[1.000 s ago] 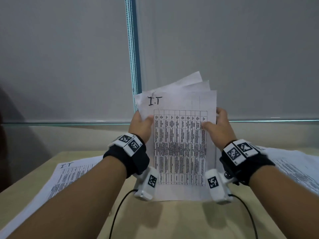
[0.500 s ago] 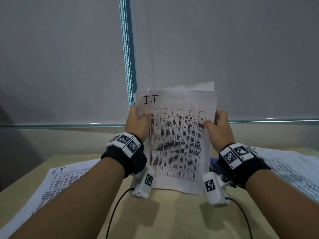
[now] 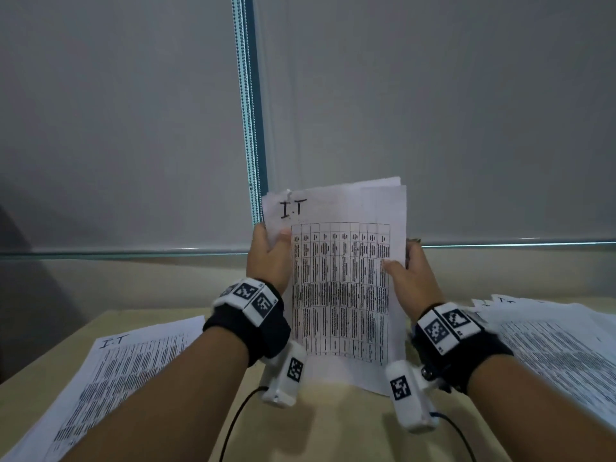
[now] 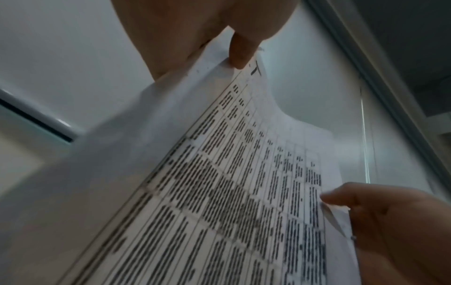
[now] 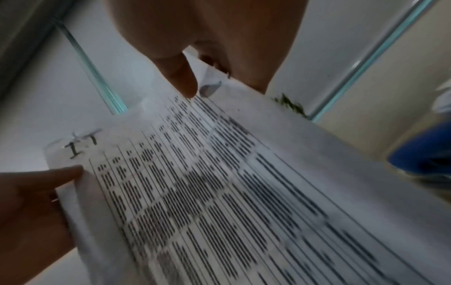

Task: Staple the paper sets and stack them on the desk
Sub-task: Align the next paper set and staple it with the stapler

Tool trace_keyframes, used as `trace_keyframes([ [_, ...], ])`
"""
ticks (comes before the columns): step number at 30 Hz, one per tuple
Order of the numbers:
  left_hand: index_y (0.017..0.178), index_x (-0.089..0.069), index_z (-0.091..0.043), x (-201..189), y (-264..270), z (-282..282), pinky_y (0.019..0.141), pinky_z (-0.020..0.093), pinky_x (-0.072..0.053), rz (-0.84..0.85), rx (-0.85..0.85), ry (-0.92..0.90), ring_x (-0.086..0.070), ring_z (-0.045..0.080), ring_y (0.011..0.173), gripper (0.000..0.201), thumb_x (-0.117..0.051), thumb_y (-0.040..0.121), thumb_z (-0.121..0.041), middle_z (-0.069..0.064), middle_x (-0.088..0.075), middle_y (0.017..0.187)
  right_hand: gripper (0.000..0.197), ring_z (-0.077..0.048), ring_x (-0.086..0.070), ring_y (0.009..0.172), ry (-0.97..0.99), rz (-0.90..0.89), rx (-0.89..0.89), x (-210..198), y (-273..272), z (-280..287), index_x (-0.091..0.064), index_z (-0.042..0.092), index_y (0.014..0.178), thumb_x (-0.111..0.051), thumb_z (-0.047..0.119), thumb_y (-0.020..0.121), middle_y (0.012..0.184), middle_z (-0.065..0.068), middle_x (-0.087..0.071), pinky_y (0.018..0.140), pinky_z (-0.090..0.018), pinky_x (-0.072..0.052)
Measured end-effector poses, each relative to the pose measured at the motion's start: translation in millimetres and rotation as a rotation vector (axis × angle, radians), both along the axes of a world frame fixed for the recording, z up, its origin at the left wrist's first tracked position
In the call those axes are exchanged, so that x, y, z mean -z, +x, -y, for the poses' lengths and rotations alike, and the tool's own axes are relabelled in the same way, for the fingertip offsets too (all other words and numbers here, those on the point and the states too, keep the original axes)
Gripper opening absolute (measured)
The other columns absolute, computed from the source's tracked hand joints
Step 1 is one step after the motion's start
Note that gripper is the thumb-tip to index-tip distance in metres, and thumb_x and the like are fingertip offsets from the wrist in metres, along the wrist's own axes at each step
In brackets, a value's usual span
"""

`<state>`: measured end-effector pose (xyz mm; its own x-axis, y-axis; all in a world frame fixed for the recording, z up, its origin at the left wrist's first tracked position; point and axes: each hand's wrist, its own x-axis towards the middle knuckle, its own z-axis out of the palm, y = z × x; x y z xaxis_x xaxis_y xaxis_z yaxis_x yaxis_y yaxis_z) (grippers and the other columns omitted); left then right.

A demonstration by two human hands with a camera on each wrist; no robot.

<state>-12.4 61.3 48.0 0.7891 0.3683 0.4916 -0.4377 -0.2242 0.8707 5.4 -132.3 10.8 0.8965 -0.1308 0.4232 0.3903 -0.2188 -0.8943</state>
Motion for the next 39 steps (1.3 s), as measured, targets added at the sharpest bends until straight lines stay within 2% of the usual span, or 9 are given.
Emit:
trace_keyframes([
  [3, 0.099, -0.049, -0.019, 8, 4, -2, 0.075, 0.030, -0.045, -0.002, -0.006, 0.002, -0.058, 0.017, 0.086, 0.008, -0.043, 0.097, -0.023, -0.005, -0.060, 0.091, 0.026, -0.020, -0.057, 0.090, 0.087, -0.102, 0.028, 22, 13, 8, -0.048, 0.012, 0.108, -0.038, 0.001, 0.088, 0.100, -0.001, -0.058, 0.086, -0.041, -0.048],
  [5, 0.095, -0.050, -0.022, 5, 9, -6, 0.069, 0.027, -0.046, 0.007, -0.006, -0.019, -0.058, 0.012, 0.082, 0.007, -0.043, 0.096, -0.021, -0.007, -0.060, 0.088, 0.023, -0.028, -0.056, 0.095, 0.086, -0.143, 0.210, 28, 34, 29, -0.052, 0.013, 0.101, -0.040, 0.001, 0.086, 0.098, -0.008, -0.057, 0.084, -0.039, -0.046],
  [9, 0.091, -0.049, -0.022, 1, 15, -10, 0.059, 0.019, -0.044, 0.027, 0.023, -0.020, -0.058, 0.005, 0.077, 0.011, -0.042, 0.096, -0.015, -0.008, -0.061, 0.085, 0.008, -0.024, -0.054, 0.086, -0.551, -0.475, 0.381, 47, 80, 79, -0.053, 0.009, 0.080, -0.051, 0.013, 0.087, 0.082, -0.009, -0.052, 0.076, -0.029, -0.039],
  [15, 0.102, -0.053, -0.018, 0, 19, -13, 0.052, 0.007, -0.046, 0.026, 0.054, -0.016, -0.060, 0.003, 0.080, 0.015, -0.040, 0.097, -0.013, -0.008, -0.063, 0.090, 0.047, -0.017, -0.036, 0.088, -1.168, -0.594, 0.195, 69, 75, 78, -0.018, 0.025, 0.061, -0.051, 0.029, 0.094, 0.082, -0.001, -0.040, 0.077, -0.020, -0.029],
  [19, 0.106, -0.052, -0.016, -3, 19, -11, 0.074, 0.031, -0.054, 0.024, 0.024, 0.015, -0.063, 0.017, 0.089, 0.016, -0.039, 0.098, -0.020, -0.001, -0.065, 0.097, 0.031, -0.025, -0.051, 0.073, -0.725, -0.633, 0.268, 54, 70, 81, -0.042, 0.012, 0.058, -0.063, 0.025, 0.077, 0.059, -0.004, -0.045, 0.065, -0.026, -0.038],
  [23, 0.107, -0.049, -0.014, -4, 14, -9, 0.083, 0.041, -0.054, 0.025, -0.015, 0.062, -0.063, 0.023, 0.093, 0.017, -0.037, 0.098, -0.022, 0.004, -0.065, 0.100, 0.056, -0.037, -0.064, 0.089, -0.094, -0.395, 0.250, 7, 46, 82, -0.050, 0.005, 0.126, -0.070, 0.008, 0.074, 0.109, -0.022, -0.062, 0.072, -0.047, -0.057],
  [30, 0.097, -0.046, -0.016, -5, -1, 12, 0.076, 0.049, -0.054, 0.146, -0.042, 0.165, -0.061, 0.026, 0.083, 0.009, -0.038, 0.098, -0.020, 0.008, -0.063, 0.093, 0.017, -0.006, -0.058, 0.044, 0.481, 0.375, -0.032, -103, -52, 11, -0.060, 0.015, 0.080, -0.063, 0.031, 0.084, 0.050, 0.008, -0.062, 0.049, -0.017, -0.045],
  [33, 0.094, -0.044, -0.019, -5, -13, 26, 0.068, 0.049, -0.053, 0.211, -0.041, 0.239, -0.060, 0.029, 0.077, 0.008, -0.038, 0.099, -0.022, 0.011, -0.062, 0.090, 0.034, -0.016, -0.064, 0.054, 0.589, 0.642, -0.062, -127, -71, -28, -0.058, 0.002, 0.089, -0.068, 0.033, 0.079, 0.064, -0.007, -0.067, 0.049, -0.017, -0.044],
  [39, 0.092, -0.042, -0.017, -2, -26, 38, 0.050, 0.012, -0.035, 0.289, 0.007, 0.336, -0.044, 0.008, 0.060, 0.008, -0.040, 0.097, -0.011, -0.003, -0.050, 0.074, 0.017, -0.007, -0.063, 0.066, 0.500, 0.701, 0.017, -137, -64, -63, -0.053, 0.030, 0.080, -0.067, 0.039, 0.077, 0.069, 0.012, -0.063, 0.069, -0.028, -0.056],
])
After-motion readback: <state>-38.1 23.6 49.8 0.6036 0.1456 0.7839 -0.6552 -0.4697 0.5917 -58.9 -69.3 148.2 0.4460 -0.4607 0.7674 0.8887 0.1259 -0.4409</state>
